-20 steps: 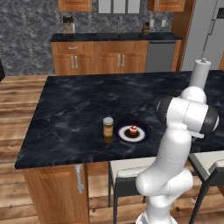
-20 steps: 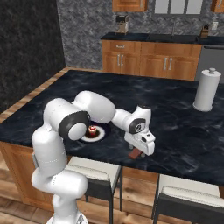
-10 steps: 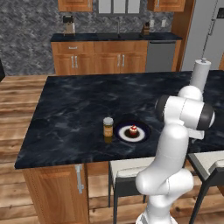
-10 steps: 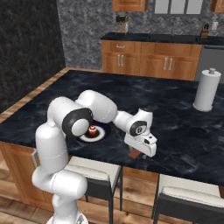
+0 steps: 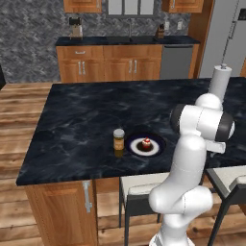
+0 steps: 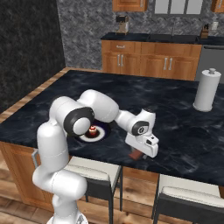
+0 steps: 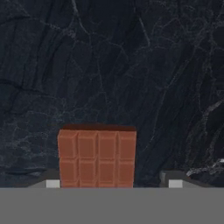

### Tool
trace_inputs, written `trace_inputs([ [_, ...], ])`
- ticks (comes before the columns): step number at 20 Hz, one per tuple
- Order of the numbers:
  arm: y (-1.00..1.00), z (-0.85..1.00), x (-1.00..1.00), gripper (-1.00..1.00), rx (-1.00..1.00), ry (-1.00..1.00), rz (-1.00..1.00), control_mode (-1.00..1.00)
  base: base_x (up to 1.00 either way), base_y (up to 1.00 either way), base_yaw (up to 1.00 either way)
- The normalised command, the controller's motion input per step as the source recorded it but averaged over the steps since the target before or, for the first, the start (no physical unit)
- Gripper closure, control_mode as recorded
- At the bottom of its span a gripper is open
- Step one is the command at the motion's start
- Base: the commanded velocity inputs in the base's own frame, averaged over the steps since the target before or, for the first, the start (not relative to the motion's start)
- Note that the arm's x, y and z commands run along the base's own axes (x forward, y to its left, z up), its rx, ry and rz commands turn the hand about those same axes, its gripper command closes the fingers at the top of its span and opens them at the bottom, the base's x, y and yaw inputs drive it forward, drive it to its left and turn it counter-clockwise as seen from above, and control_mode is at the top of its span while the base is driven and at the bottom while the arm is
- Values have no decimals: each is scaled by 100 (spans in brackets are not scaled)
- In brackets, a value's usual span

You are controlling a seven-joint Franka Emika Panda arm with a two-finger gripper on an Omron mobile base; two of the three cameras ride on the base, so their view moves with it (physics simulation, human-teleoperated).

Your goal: Take the cinnamon bottle from the cabinet and place it on the dining table, next to the plate with the cupcake. Then take the chocolate from the dining counter and place it on the cupcake plate.

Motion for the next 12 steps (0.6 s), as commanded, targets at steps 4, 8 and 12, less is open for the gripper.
trace_inputs([
  [4,14,-39,0,100,0,0,1,-100,0,0,0],
  [8,14,-6,0,100,3,0,0,-100,0,0,0],
  [12,13,3,0,100,5,0,1,-100,0,0,0],
])
